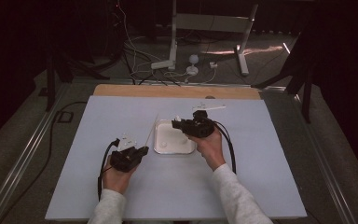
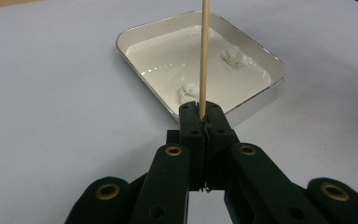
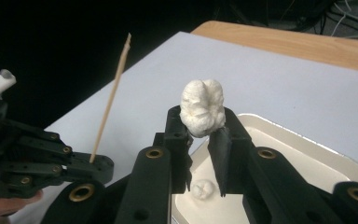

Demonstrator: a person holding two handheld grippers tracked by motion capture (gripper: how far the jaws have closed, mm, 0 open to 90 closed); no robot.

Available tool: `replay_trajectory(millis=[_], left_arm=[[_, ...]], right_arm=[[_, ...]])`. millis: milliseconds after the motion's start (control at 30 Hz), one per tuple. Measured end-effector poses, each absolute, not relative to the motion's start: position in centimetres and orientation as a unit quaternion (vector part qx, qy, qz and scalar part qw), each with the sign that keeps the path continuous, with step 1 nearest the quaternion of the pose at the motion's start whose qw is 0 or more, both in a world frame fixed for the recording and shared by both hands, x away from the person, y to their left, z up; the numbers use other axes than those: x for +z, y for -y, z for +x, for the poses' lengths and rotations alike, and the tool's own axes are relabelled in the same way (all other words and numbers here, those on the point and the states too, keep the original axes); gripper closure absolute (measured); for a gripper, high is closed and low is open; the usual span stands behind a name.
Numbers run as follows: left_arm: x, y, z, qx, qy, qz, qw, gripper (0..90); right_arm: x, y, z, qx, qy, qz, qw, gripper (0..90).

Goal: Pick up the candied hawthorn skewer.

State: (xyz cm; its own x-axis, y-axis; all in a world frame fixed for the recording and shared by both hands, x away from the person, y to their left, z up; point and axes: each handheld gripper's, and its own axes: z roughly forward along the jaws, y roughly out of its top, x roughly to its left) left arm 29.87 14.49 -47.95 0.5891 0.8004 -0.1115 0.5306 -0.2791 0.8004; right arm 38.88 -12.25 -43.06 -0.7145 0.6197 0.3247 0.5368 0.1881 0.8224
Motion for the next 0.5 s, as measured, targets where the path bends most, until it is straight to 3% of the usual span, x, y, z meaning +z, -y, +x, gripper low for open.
replay_trajectory(millis=[233,500], left_arm=[[-48.0,-14.5,29.9,0.158,-0.425,0.784,0.425,89.7],[-48.0,-14.4,29.9,0.158,-0.424,0.785,0.423,89.7]], right_arm=[[-43.8,11.8,39.2,0.503,-0.777,0.377,0.040,71.7],[-44.4,11.9,39.7,0.494,-0.774,0.393,0.042,57.7]])
